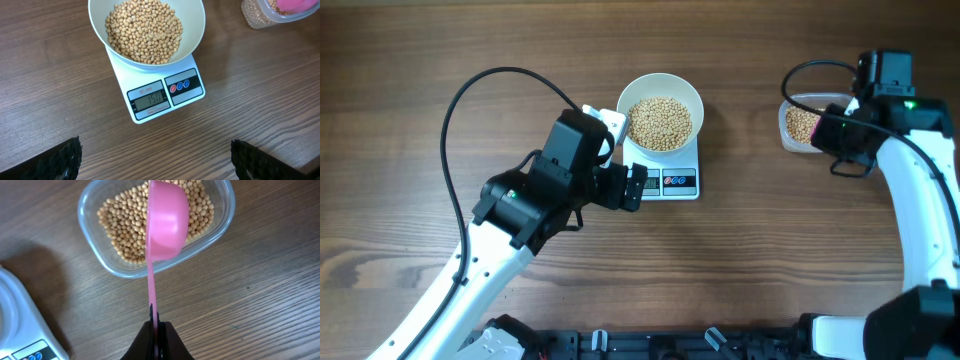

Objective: Scoop item into bowl and weigh 150g on scale
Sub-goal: 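Move the pink scoop back over the soybean tub and lower it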

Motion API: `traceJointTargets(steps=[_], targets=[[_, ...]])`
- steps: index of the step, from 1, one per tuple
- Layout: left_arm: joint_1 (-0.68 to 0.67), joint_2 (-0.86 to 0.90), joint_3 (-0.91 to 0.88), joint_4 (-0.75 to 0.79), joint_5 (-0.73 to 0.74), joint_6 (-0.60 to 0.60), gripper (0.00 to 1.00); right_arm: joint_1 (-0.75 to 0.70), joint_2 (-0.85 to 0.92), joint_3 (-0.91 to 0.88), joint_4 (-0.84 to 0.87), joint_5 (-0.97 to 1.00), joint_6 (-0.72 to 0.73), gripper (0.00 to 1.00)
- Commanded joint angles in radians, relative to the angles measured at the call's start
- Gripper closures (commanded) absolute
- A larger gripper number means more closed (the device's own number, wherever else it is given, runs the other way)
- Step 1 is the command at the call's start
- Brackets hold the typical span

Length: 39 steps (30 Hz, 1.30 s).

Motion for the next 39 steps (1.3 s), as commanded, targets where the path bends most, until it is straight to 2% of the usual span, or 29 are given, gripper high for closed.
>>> traceJointTargets(steps=[1, 13, 14, 17, 23, 25, 30, 32, 39], targets=[[-0.005, -0.002, -0.005, 0.002, -0.013, -0.009, 0.0, -0.002, 0.03, 0.009, 0.009, 0.021, 0.023, 0.94], [-0.005, -0.002, -0.005, 0.002, -0.013, -0.009, 0.0, -0.002, 0.032, 0.009, 0.07, 0.022, 0.022, 0.89], [-0.005, -0.002, -0.005, 0.002, -0.013, -0.009, 0.0, -0.002, 0.032, 0.009, 0.07, 0.021, 0.022, 0.85], [-0.005, -0.002, -0.005, 0.002, -0.013, -0.009, 0.0, -0.002, 0.032, 0.009, 0.069, 0.022, 0.022, 0.66], [-0.005, -0.002, -0.005, 0.002, -0.013, -0.009, 0.0, -0.002, 0.032, 0.01, 0.069, 0.022, 0.022, 0.37], [-0.005, -0.002, -0.005, 0.002, -0.013, -0.009, 0.0, -0.002, 0.03, 0.01, 0.066, 0.022, 0.022, 0.32], [-0.005, -0.002, -0.005, 0.002, -0.013, -0.009, 0.0, -0.003, 0.011, 0.011, 0.058, 0.023, 0.021, 0.1], [-0.005, -0.002, -0.005, 0.002, -0.013, -0.009, 0.0, -0.003, -0.007, 0.011, 0.059, 0.023, 0.022, 0.04], [-0.005, -0.002, -0.005, 0.002, -0.013, -0.009, 0.0, -0.003, -0.095, 0.011, 0.099, 0.072, -0.024, 0.0]])
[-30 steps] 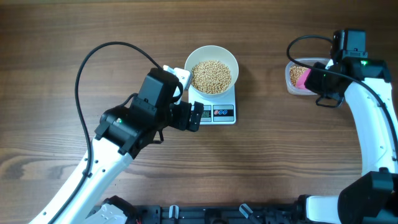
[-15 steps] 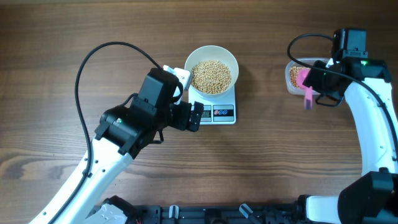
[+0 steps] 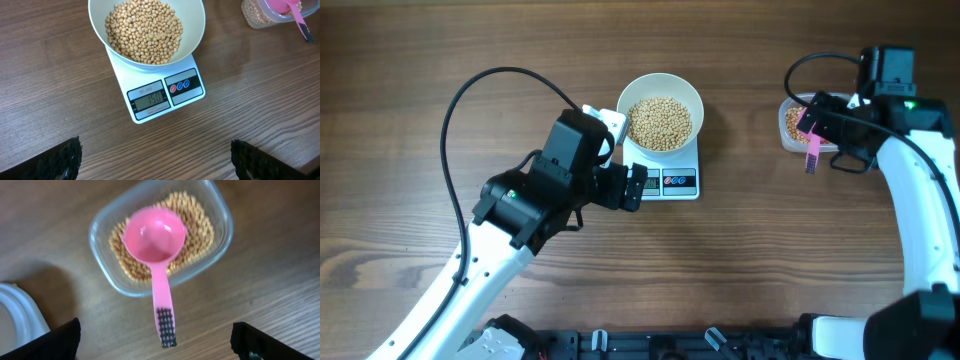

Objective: Scoop item into bowl and weigh 150g on scale
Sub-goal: 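Move the pink scoop back over the soybean tub and lower it, then set the pink scoop down inside the soybean tub with the right gripper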

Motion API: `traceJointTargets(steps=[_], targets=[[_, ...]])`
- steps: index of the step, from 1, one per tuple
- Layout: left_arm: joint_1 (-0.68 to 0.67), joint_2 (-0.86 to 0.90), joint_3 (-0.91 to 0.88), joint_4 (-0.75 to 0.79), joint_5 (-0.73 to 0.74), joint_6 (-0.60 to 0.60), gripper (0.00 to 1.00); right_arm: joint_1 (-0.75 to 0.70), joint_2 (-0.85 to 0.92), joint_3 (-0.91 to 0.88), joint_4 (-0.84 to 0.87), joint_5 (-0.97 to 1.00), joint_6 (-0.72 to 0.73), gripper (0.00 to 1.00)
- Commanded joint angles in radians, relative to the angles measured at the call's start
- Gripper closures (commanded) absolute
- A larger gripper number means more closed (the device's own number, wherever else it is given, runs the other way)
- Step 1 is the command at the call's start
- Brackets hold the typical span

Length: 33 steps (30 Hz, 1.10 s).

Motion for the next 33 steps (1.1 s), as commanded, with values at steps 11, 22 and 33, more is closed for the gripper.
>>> traceJointTargets(steps=[11, 22, 33], targets=[[-0.005, -0.002, -0.005, 0.002, -0.013, -0.009, 0.0, -0.003, -0.149, 0.011, 0.24, 0.089, -0.101, 0.0], [-0.005, -0.002, -0.005, 0.002, -0.013, -0.01, 0.0, -0.003, -0.149, 0.011, 0.326, 0.089, -0.1, 0.0], [-0.005, -0.002, -0.005, 0.002, -0.013, -0.01, 0.0, -0.003, -0.149, 0.011, 0.325, 0.212, -0.1, 0.0]])
